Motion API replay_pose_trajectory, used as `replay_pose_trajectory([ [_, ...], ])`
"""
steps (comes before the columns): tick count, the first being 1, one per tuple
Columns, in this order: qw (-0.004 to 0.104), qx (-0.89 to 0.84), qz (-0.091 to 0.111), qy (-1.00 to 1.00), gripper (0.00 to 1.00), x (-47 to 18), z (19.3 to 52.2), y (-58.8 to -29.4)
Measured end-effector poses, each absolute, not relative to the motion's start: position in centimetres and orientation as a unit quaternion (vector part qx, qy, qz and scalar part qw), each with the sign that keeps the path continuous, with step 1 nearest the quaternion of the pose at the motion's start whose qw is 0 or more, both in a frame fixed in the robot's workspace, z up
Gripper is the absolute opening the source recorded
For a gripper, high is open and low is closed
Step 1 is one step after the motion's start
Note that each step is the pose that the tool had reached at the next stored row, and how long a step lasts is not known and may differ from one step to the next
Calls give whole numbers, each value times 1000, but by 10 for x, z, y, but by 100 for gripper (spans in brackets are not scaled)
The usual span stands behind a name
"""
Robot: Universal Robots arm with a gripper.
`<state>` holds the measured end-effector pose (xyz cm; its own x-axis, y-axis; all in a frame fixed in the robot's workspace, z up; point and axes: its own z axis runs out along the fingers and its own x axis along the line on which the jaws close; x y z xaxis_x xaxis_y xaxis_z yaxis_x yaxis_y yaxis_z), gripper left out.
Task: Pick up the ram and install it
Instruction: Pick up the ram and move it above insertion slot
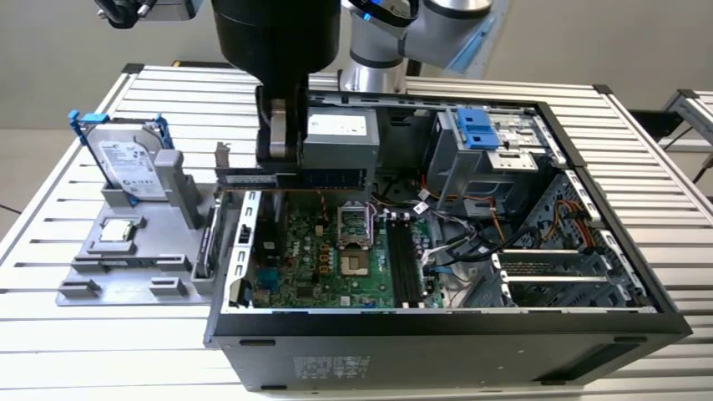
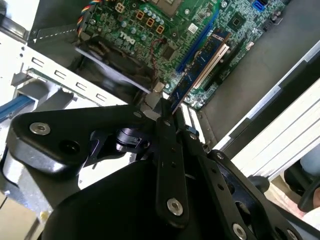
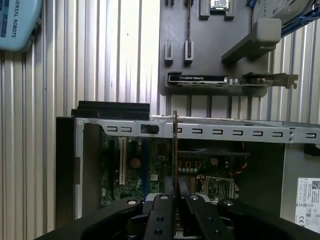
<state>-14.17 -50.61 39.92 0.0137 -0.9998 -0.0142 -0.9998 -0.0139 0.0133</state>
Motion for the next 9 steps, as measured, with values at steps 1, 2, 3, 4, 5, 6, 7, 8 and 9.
replay_pose_trajectory([
  [1, 0, -712, 10, 702, 0, -140, 399, -506],
  [2, 0, -711, 10, 703, 0, -139, 399, -506],
  [3, 0, -711, 10, 703, 0, -138, 399, -506],
  [4, 0, -711, 10, 703, 0, -136, 399, -506],
  [5, 0, -710, 10, 704, 0, -135, 399, -506],
  [6, 0, -710, 10, 704, 0, -134, 399, -506],
  [7, 0, -710, 10, 704, 0, -133, 399, -506],
  [8, 0, -709, 10, 705, 0, -132, 399, -506],
  [9, 0, -709, 10, 705, 0, -130, 399, -506],
])
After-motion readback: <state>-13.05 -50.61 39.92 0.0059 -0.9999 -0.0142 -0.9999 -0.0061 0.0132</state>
